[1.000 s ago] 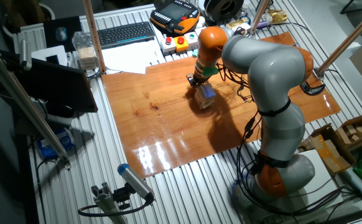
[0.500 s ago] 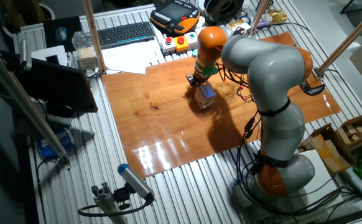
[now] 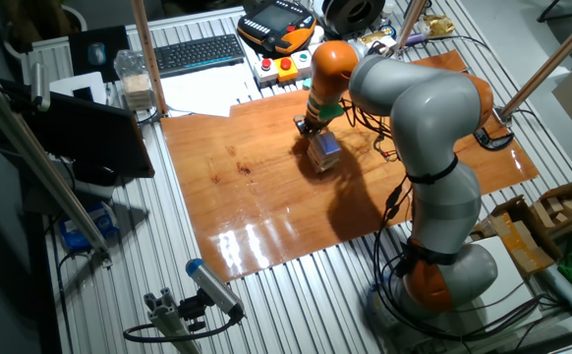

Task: Play Jenga

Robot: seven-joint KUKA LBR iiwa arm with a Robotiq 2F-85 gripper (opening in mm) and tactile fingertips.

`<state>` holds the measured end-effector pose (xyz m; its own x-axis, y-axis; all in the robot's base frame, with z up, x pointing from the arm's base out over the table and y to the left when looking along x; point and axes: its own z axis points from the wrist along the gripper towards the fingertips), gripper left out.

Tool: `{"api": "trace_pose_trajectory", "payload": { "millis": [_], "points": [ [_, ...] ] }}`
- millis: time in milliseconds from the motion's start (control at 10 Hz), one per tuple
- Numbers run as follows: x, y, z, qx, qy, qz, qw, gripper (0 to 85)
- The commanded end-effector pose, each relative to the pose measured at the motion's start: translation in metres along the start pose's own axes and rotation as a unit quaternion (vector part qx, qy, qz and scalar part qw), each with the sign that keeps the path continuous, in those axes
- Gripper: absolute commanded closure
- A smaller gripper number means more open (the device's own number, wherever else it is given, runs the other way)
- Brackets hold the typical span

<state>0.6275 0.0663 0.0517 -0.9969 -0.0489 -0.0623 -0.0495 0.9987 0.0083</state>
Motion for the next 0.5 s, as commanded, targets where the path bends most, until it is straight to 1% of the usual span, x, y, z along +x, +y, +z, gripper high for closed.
{"api": "trace_pose_trajectory", "payload": {
  "millis": [0,400],
  "points": [
    [-0.0004,0.0003,-0.0003,0.000,0.000,0.000,1.000,84.0],
    [-0.0023,0.0005,-0.0005,0.001,0.000,-0.001,1.000,84.0]
  ]
}}
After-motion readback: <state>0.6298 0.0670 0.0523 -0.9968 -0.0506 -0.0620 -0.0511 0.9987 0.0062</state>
